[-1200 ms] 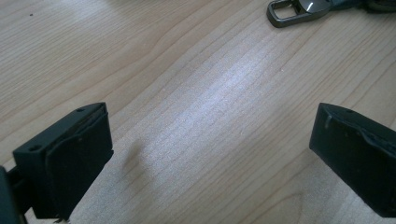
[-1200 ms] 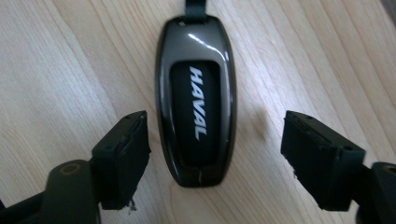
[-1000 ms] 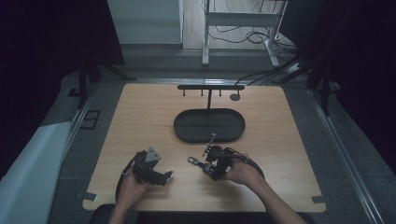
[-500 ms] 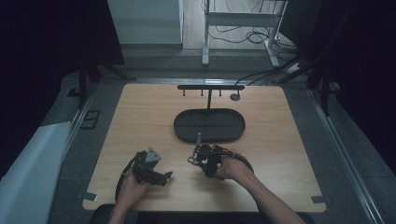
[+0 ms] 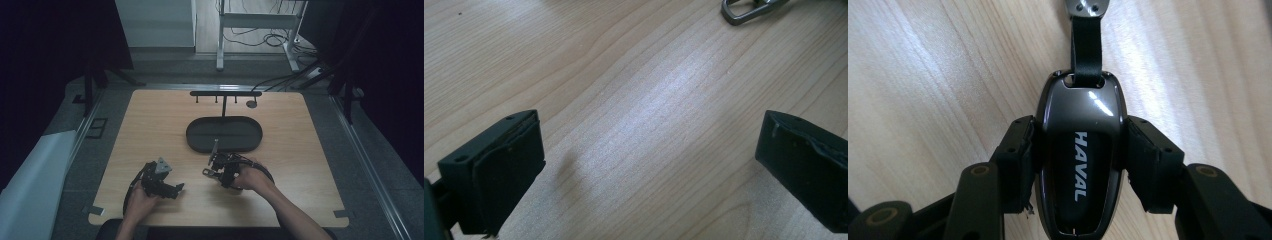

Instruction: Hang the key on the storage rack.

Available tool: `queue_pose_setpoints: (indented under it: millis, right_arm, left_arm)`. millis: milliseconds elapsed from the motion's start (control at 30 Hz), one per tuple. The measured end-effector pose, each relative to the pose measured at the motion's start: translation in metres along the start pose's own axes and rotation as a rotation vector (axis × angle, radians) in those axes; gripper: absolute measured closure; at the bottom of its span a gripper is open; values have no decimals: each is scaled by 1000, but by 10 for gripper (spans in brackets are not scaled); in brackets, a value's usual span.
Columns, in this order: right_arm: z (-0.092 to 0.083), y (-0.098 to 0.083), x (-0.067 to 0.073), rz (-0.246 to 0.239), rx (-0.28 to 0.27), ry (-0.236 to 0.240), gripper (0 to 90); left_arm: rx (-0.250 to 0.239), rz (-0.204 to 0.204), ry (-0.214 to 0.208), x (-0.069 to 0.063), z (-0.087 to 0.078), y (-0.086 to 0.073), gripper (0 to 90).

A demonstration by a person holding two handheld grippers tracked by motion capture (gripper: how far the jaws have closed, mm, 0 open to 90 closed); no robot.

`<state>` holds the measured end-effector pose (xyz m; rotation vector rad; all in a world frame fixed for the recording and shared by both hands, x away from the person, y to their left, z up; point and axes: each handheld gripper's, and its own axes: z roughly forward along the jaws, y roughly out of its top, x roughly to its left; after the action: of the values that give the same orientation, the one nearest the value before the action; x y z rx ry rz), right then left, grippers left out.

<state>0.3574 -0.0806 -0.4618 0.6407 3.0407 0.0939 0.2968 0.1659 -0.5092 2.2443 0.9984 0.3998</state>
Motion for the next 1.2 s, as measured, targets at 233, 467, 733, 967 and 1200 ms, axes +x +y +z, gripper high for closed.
queue_pose_setpoints:
  millis: [233,467,733,967,1200]
  right_arm:
    - [-20,-1,-4,1,-20,-5,487]
    - [-42,-2,-11,8,-38,17,487]
    - [-58,-6,-19,20,-37,15,487]
    - [-65,-11,-29,47,-36,19,487]
    - [-78,-17,-43,90,-49,18,487]
  left_arm:
    - [2,2,2,0,0,0,0]
    - [0,-3,2,0,0,0,0]
    - [-3,-3,2,0,0,0,0]
    - [-4,-5,3,0,0,0,0]
    - [-5,-4,2,1,0,0,0]
